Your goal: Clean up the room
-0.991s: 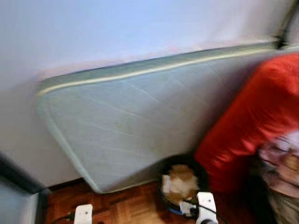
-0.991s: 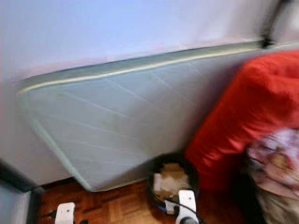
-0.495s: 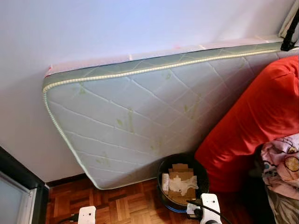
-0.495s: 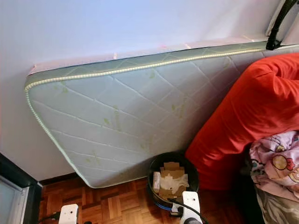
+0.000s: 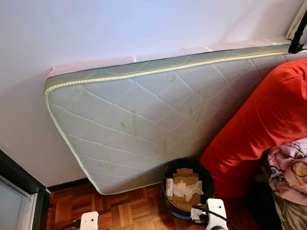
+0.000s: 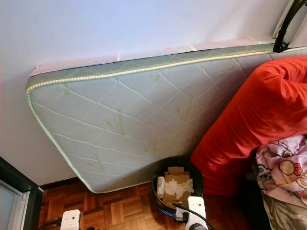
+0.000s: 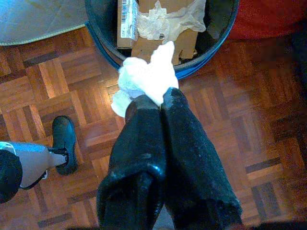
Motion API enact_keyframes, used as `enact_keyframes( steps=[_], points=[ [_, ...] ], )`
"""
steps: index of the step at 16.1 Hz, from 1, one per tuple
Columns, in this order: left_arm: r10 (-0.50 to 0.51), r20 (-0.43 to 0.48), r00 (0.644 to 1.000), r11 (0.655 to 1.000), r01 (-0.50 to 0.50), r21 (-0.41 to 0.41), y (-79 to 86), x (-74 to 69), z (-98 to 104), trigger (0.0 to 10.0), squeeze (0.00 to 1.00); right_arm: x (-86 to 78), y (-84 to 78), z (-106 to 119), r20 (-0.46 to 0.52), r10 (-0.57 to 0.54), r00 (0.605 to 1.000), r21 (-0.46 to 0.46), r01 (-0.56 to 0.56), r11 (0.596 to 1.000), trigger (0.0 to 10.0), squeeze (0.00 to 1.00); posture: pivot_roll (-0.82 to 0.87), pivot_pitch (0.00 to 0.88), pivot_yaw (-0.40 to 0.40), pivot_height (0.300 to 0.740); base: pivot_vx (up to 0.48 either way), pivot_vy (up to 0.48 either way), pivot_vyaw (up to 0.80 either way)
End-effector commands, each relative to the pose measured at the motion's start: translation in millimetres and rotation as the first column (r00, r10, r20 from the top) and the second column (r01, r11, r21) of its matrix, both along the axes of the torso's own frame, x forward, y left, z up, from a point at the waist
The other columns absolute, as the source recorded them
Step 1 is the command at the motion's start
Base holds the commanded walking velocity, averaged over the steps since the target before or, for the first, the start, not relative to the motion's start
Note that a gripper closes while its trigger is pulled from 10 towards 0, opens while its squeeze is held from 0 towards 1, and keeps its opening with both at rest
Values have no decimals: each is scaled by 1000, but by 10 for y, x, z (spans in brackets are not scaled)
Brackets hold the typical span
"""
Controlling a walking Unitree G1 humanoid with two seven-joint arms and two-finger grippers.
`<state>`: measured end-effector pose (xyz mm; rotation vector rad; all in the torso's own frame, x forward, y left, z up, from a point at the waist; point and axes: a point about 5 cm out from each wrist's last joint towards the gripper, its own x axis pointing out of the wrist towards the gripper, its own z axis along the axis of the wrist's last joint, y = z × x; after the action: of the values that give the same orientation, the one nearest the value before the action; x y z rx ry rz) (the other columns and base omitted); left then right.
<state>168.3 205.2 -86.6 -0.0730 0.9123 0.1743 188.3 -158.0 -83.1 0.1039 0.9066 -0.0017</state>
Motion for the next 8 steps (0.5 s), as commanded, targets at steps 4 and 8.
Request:
enact_keyframes(
  steps=[4, 8],
  points=[
    [-14, -27, 1000, 1000, 15, 16, 69, -47, -12, 10000, 0, -59, 56, -32, -18, -30, 999, 21, 30, 999, 10000, 0, 120, 49, 4, 740, 0, 0, 0],
    [-21, -31, 999, 999, 21, 27, 103, -58, -10, 10000, 0, -103, 65, -53, -29, -40, 999, 22, 41, 999, 10000, 0, 114, 52, 15, 740, 0, 0, 0]
  ],
)
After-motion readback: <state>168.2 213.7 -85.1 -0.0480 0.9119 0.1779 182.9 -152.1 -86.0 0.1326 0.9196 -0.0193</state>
